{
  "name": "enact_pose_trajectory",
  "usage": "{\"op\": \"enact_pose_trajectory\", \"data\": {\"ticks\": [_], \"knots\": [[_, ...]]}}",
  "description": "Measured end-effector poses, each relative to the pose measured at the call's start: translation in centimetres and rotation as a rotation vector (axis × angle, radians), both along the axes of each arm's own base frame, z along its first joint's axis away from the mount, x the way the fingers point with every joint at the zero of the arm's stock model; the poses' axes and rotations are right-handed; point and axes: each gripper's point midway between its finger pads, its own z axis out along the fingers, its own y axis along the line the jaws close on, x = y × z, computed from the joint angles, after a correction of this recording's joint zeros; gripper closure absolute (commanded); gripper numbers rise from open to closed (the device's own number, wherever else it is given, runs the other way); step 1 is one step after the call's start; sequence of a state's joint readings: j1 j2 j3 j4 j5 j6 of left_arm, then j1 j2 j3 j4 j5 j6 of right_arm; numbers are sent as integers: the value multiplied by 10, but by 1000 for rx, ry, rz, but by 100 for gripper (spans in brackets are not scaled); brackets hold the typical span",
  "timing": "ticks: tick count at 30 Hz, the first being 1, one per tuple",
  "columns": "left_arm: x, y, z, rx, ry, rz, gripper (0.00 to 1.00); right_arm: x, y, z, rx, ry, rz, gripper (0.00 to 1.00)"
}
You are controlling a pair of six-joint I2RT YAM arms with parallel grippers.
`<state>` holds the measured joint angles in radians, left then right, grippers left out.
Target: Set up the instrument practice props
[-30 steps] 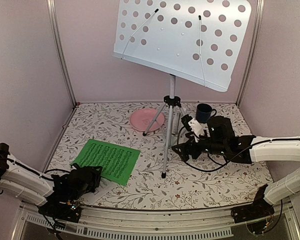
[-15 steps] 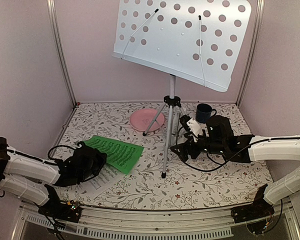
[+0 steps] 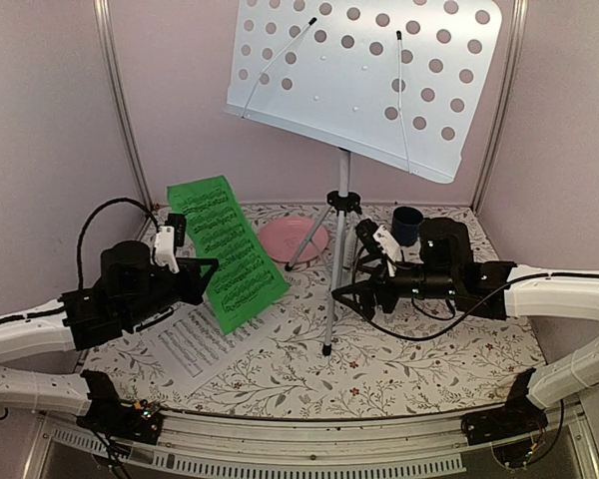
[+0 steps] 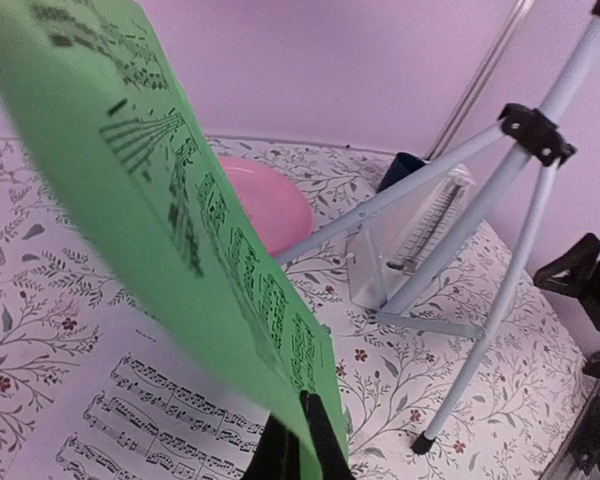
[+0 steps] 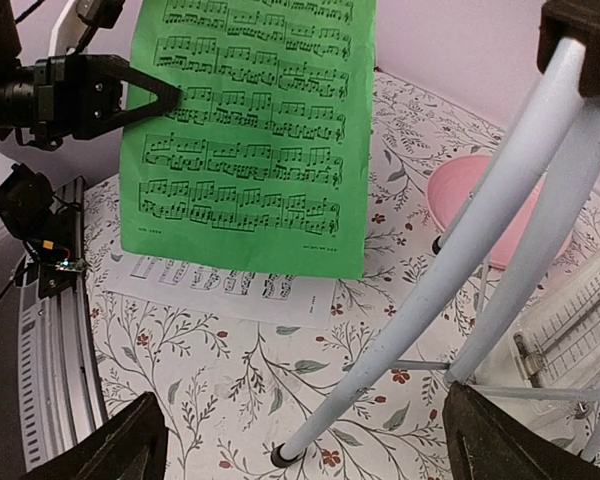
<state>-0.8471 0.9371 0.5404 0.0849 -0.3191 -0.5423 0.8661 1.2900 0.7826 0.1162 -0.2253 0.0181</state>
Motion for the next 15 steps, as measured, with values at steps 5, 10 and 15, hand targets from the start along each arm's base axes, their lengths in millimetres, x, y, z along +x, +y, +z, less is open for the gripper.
{"op": "enact_pose_trajectory", "data": {"ticks": [5, 10, 15], "knots": [[-32, 5, 59, 4, -177, -158, 100, -9, 2, 10, 31, 1, 42, 2], [-66, 0, 104, -15, -315, -335, 100, -16, 2, 21, 63, 2, 67, 3], [-91, -11, 116, 4, -362, -494, 100, -23, 1, 34, 99, 3, 87, 3]]}}
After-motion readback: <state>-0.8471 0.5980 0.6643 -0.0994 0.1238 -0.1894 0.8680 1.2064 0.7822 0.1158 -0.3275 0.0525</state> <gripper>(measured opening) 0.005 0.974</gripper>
